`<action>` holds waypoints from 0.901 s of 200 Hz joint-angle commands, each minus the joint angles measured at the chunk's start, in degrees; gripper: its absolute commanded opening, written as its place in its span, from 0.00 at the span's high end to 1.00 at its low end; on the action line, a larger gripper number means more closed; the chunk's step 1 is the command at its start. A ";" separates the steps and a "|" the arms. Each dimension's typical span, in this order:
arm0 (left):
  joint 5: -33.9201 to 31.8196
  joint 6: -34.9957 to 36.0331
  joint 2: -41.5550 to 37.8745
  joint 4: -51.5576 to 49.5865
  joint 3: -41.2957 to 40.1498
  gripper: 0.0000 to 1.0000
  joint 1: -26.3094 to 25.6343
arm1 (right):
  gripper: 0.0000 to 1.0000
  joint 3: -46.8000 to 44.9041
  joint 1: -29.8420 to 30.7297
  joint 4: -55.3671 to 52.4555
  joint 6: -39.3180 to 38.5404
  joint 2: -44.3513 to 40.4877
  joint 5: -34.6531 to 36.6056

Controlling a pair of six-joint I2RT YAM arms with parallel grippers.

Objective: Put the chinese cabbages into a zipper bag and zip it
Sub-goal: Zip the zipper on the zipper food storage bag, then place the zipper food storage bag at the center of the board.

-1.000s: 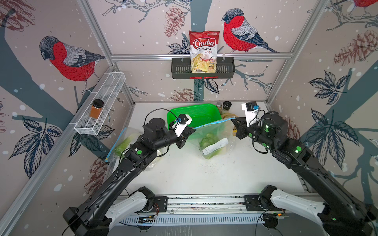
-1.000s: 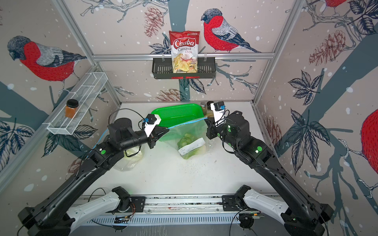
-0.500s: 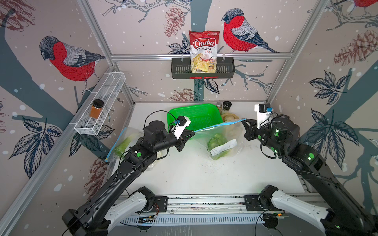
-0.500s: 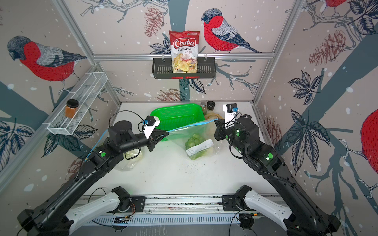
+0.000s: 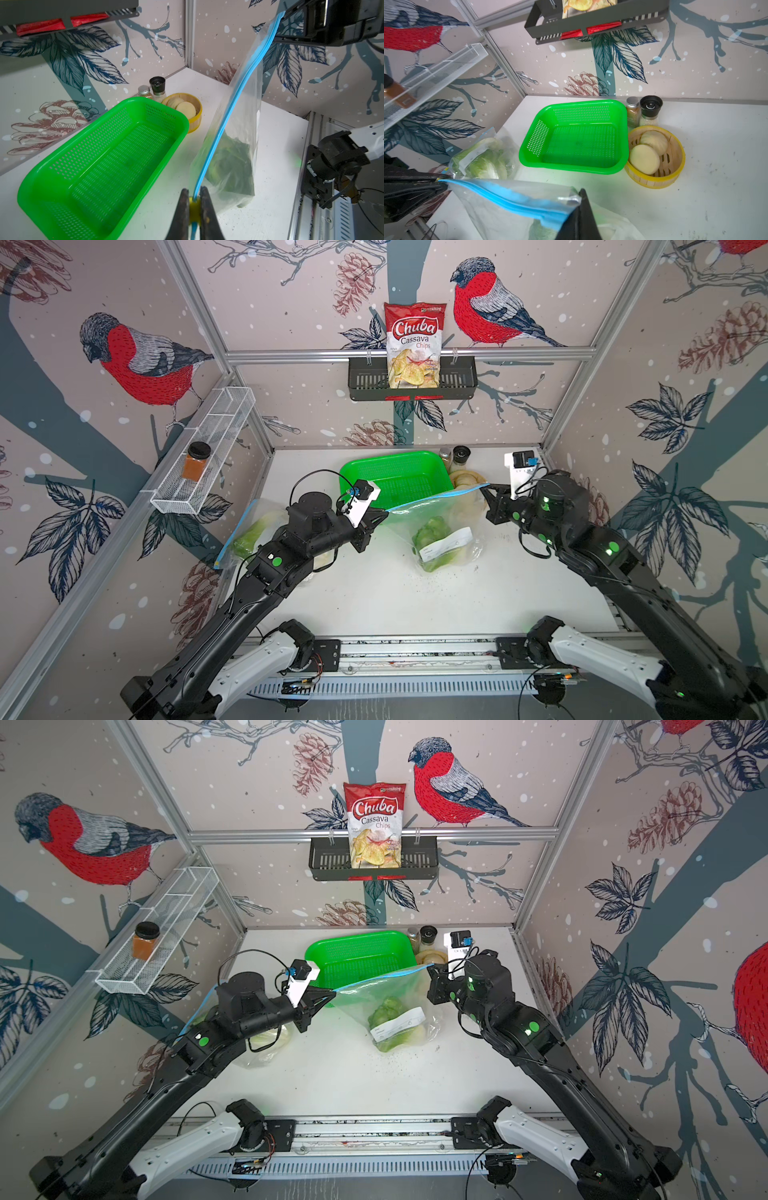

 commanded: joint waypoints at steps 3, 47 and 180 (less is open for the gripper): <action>-7.39 -1.30 1.40 -0.90 -1.46 0.98 0.29 | 1.00 -2.08 -3.81 10.05 4.98 2.96 -0.83; -17.66 -3.76 6.33 2.82 -1.87 0.95 3.25 | 1.00 -2.84 -6.05 19.70 6.83 11.90 -5.96; 0.40 -10.56 10.99 6.12 -6.41 0.90 6.98 | 0.65 -1.20 -7.51 22.13 5.61 20.88 -6.86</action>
